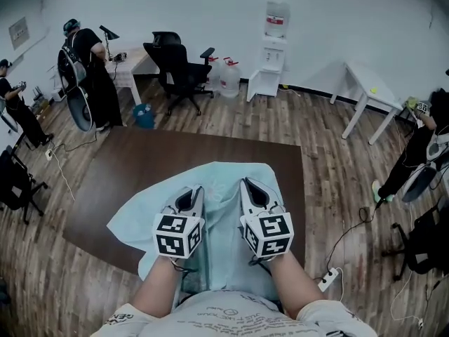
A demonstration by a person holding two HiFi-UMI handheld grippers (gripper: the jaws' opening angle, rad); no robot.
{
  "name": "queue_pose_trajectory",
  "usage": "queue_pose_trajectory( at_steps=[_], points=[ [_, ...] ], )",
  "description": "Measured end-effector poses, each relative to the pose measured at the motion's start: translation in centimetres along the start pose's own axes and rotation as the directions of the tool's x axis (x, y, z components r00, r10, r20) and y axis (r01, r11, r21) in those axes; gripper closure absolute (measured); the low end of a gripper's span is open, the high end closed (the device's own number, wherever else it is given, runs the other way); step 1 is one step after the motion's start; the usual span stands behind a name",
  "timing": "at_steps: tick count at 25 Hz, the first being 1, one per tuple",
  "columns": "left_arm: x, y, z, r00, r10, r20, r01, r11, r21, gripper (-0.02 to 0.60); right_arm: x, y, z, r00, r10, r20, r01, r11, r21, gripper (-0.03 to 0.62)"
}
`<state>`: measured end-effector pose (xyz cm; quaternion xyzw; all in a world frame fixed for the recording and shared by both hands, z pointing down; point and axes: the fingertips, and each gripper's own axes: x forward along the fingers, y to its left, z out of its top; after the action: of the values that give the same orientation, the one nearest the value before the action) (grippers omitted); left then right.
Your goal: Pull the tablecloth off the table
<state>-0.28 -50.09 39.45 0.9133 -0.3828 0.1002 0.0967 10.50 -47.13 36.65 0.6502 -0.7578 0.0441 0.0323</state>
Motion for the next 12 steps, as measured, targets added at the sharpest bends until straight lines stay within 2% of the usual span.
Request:
queue_pose_trajectory(
  at_steps=[4,12],
  points=[
    [0.34,-0.54,-0.28,1.0,-0.013,0.0,0.013,0.999,0.03,0.566,-0.47,-0.66,0.06,1.0,-0.018,0.004,0.018,1.0,0.007,0.579],
    [0.97,-0.71,-0.95,1.0,-0.021,-0.009,0.021,0.999,0.028,0.566,-0.36,-0.79,-0.5,1.0,-0.022,-0.013,0.023,1.0,0.012,0.579]
  ],
)
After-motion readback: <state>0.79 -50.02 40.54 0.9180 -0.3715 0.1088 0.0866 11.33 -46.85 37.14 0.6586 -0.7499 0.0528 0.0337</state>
